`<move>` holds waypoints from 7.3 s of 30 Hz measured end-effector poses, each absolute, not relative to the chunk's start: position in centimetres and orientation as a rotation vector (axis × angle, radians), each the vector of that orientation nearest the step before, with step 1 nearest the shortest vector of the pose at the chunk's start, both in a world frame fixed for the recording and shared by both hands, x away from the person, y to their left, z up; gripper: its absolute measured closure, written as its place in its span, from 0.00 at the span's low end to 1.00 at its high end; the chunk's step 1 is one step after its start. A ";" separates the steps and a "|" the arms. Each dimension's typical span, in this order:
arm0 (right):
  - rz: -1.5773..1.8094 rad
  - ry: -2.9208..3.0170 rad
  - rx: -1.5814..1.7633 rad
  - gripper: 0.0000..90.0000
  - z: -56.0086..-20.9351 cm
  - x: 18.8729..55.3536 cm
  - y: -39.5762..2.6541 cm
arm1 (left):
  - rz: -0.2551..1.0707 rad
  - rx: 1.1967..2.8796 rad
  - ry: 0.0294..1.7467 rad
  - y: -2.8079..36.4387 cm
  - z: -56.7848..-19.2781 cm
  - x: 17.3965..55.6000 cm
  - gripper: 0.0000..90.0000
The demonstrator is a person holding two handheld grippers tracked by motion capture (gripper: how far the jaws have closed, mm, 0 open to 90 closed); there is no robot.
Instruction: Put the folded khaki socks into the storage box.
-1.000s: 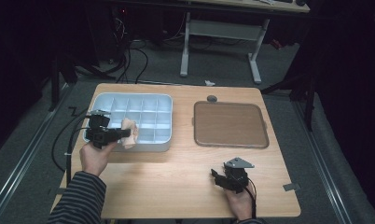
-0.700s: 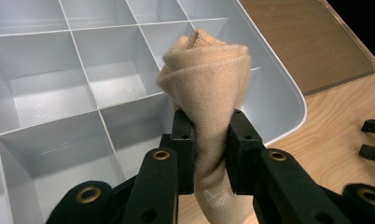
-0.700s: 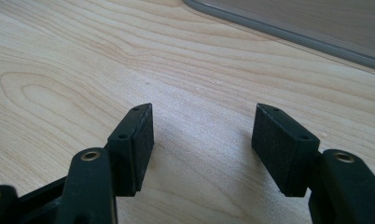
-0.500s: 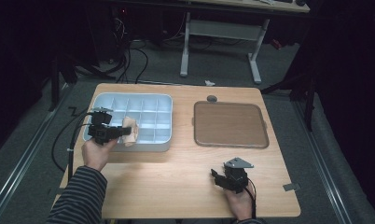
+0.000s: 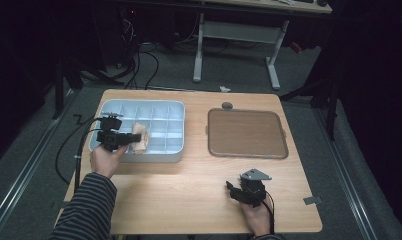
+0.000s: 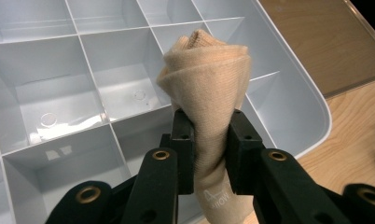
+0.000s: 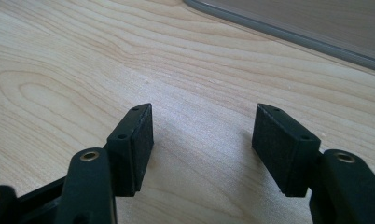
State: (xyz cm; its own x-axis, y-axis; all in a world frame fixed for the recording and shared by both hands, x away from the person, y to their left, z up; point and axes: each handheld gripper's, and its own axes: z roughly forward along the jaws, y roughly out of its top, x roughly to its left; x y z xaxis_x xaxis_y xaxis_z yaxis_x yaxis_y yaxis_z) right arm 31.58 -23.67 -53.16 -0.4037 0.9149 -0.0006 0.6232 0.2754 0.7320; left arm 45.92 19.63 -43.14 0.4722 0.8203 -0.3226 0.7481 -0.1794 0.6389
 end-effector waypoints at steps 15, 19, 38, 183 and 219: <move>0.920 2.128 1.381 0.43 -53.2 31.6 -23.6 | 0.075 1.961 1.310 19.7 -43.9 46.7 0.84; 0.920 2.127 1.381 0.43 -53.2 31.6 -23.6 | 0.076 1.964 1.316 19.8 -44.2 46.9 0.84; 0.917 2.128 1.380 0.43 -53.2 31.6 -23.6 | 0.093 2.064 1.347 18.9 -45.4 47.3 0.84; 0.920 2.130 1.378 0.42 -53.2 31.5 -23.6 | 0.298 2.023 1.252 19.6 -42.5 40.8 0.54; 0.914 2.131 1.374 0.42 -53.2 31.5 -23.6 | 0.227 1.957 1.184 17.9 -44.7 36.1 0.52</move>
State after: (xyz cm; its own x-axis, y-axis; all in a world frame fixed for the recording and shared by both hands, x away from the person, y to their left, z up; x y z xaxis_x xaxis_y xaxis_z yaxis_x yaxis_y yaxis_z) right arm 31.54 -23.57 -53.17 -0.4081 0.9129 -0.0127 0.6203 0.2874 0.7298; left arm 36.14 17.87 -44.65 0.5420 0.8039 -0.2448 0.6566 -0.2233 0.7204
